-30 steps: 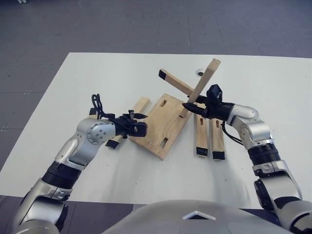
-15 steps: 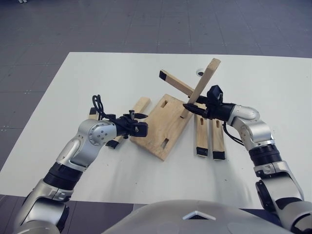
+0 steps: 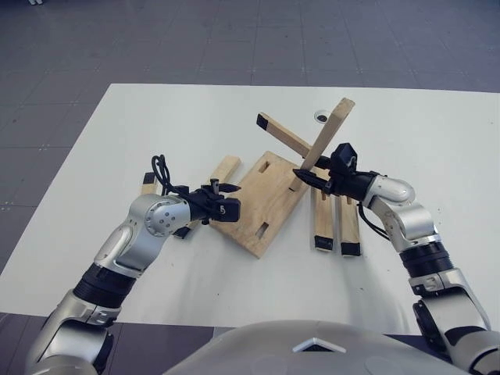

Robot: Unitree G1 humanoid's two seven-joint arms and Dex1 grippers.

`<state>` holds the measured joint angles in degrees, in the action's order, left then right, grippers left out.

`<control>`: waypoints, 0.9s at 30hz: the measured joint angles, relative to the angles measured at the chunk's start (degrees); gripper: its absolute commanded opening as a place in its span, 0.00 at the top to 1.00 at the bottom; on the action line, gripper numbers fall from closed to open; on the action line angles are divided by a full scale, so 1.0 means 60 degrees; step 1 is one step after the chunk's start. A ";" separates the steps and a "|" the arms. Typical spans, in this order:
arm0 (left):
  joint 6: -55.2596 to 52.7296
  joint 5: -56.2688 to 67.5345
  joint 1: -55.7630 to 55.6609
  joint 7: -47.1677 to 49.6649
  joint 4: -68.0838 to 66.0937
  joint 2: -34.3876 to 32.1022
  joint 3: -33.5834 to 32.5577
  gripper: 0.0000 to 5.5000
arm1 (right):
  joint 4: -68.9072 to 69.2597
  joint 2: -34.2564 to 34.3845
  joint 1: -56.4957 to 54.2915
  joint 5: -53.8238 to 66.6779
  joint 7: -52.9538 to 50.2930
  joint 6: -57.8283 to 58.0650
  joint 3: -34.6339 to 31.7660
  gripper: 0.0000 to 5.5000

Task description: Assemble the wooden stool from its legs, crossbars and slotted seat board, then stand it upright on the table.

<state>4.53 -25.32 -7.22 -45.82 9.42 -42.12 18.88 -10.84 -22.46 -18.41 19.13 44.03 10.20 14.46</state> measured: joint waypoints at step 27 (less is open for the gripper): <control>-0.2620 -0.0810 -0.0564 0.0887 -0.0245 0.1978 0.0683 0.64 | 0.3678 -0.2317 0.1020 0.0434 0.0129 0.4120 -0.2541 0.27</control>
<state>-11.19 -30.17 -10.60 -40.49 7.95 -30.25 22.98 11.23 -36.36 -12.29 21.74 44.80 34.92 -0.79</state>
